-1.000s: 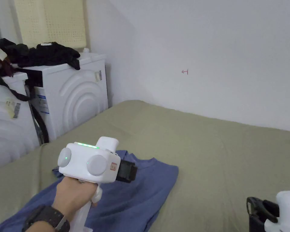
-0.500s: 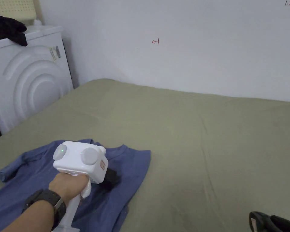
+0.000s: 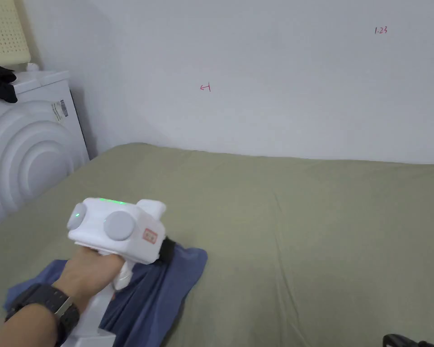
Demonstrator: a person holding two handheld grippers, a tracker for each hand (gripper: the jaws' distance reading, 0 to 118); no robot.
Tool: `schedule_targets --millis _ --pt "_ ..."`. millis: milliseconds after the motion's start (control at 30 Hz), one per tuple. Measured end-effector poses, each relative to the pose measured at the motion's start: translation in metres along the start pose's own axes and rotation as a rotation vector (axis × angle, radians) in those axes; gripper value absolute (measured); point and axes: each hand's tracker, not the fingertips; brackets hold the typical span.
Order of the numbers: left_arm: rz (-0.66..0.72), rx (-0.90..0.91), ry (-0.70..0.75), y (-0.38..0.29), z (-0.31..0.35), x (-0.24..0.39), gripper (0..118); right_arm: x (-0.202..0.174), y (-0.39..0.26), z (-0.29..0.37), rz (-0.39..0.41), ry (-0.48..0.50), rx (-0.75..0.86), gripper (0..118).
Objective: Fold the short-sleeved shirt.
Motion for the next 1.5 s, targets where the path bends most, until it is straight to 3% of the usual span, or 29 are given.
schedule_targets --millis 133,333,433,633,767,800,900,1000,1100,1233,1300,1333,1367,1400,1433,1500 --pt "-0.099 0.077 -0.124 0.047 0.006 0.086 6 0.023 0.007 0.029 -0.008 -0.070 0.043 4" --pt "-0.393 0.139 -0.357 0.103 -0.019 0.242 6 0.062 0.003 0.068 -0.054 -0.183 0.054 4" --pt "-0.428 0.137 -0.456 0.119 -0.038 0.318 6 0.077 -0.004 0.082 -0.075 -0.220 0.050 4" --pt "-0.490 0.044 -0.569 0.117 -0.087 0.440 6 0.103 -0.023 0.103 -0.124 -0.280 0.011 4" --pt "-0.523 -0.015 -0.495 0.087 -0.131 0.488 9 0.118 -0.032 0.110 -0.152 -0.322 -0.009 4" --pt "-0.517 -0.034 -0.488 0.081 -0.141 0.492 24 0.121 -0.034 0.111 -0.161 -0.328 -0.010 4" --pt "-0.321 -0.076 -0.483 0.066 -0.162 0.493 117 0.125 -0.037 0.114 -0.168 -0.335 -0.009 4" --pt "-0.196 -0.082 -0.532 0.060 -0.159 0.478 118 0.127 -0.038 0.112 -0.165 -0.340 -0.022 4" --pt "-0.221 0.016 -0.528 0.072 -0.116 0.445 118 0.128 -0.039 0.109 -0.166 -0.335 -0.018 4" --pt "-0.235 0.301 -0.386 0.073 -0.016 0.361 118 0.129 -0.036 0.109 -0.158 -0.337 -0.003 4" --pt "-0.232 0.403 -0.275 0.056 0.030 0.317 110 0.128 -0.033 0.109 -0.148 -0.343 0.008 4" --pt "-0.216 0.452 -0.204 0.044 0.052 0.294 98 0.127 -0.031 0.109 -0.140 -0.342 0.016 4" --pt "-0.196 0.502 -0.144 0.031 0.072 0.269 75 0.125 -0.029 0.108 -0.141 -0.339 0.022 4" --pt "-0.165 0.527 -0.099 0.016 0.088 0.251 30 0.124 -0.027 0.108 -0.139 -0.333 0.033 4" --pt "-0.121 0.553 -0.052 -0.002 0.107 0.232 5 0.122 -0.025 0.108 -0.135 -0.329 0.047 4" --pt "-0.044 0.553 0.017 -0.039 0.132 0.203 5 0.119 -0.021 0.109 -0.135 -0.317 0.074 4"
